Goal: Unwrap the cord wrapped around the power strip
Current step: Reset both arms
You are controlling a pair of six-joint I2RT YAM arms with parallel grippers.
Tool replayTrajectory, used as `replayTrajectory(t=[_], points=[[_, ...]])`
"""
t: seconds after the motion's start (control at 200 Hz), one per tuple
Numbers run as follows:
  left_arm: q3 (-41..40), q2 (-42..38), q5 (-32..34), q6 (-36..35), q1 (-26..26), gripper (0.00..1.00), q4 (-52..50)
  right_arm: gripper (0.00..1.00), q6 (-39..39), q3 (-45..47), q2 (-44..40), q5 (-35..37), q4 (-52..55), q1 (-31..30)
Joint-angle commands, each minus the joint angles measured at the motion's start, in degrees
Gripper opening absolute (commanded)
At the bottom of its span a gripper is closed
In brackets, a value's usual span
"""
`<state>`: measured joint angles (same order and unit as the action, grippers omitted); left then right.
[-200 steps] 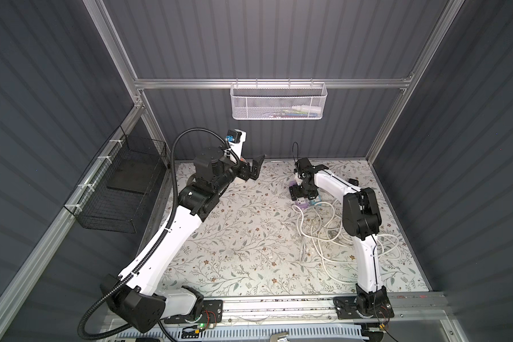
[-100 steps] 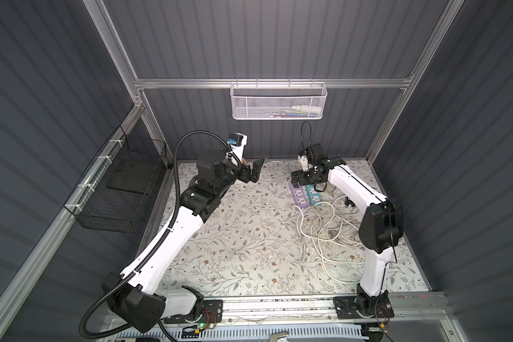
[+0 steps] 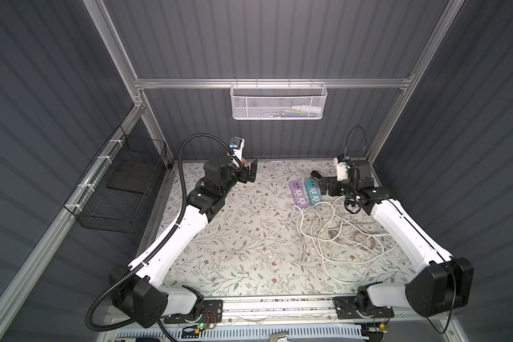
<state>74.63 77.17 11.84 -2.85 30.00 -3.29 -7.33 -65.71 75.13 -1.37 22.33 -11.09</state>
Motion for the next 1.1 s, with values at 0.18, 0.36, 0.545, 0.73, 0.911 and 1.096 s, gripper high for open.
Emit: replayTrajectory(t=[0.18, 0.36, 0.545, 0.73, 0.911, 1.096], points=[[-14.4, -1.3, 22.3, -2.9, -0.2, 1.0, 12.4, 0.99, -5.1, 20.1, -17.6, 0.9, -16.8, 4.7], [-28.4, -2.4, 34.0, -2.2, -0.4, 1.0, 21.0, 0.99, -7.1, 27.8, -22.1, 1.7, -20.4, 6.2], [-41.2, 1.0, 41.5, -2.3, -3.2, 1.0, 35.0, 0.99, -8.2, 31.1, -24.5, 0.1, -22.4, 8.1], [-48.4, 7.3, 40.1, -1.6, -8.3, 1.0, 50.5, 0.99, -9.2, 33.6, -26.4, 0.9, -24.2, 9.5], [-49.9, 14.4, 37.9, -3.6, -10.8, 1.0, 59.4, 0.99, -9.9, 35.6, -29.1, 1.3, -25.4, 10.4], [-53.1, 21.4, 34.4, -4.2, -12.5, 1.0, 72.7, 0.99, -10.1, 35.9, -28.3, 0.9, -26.2, 10.7]])
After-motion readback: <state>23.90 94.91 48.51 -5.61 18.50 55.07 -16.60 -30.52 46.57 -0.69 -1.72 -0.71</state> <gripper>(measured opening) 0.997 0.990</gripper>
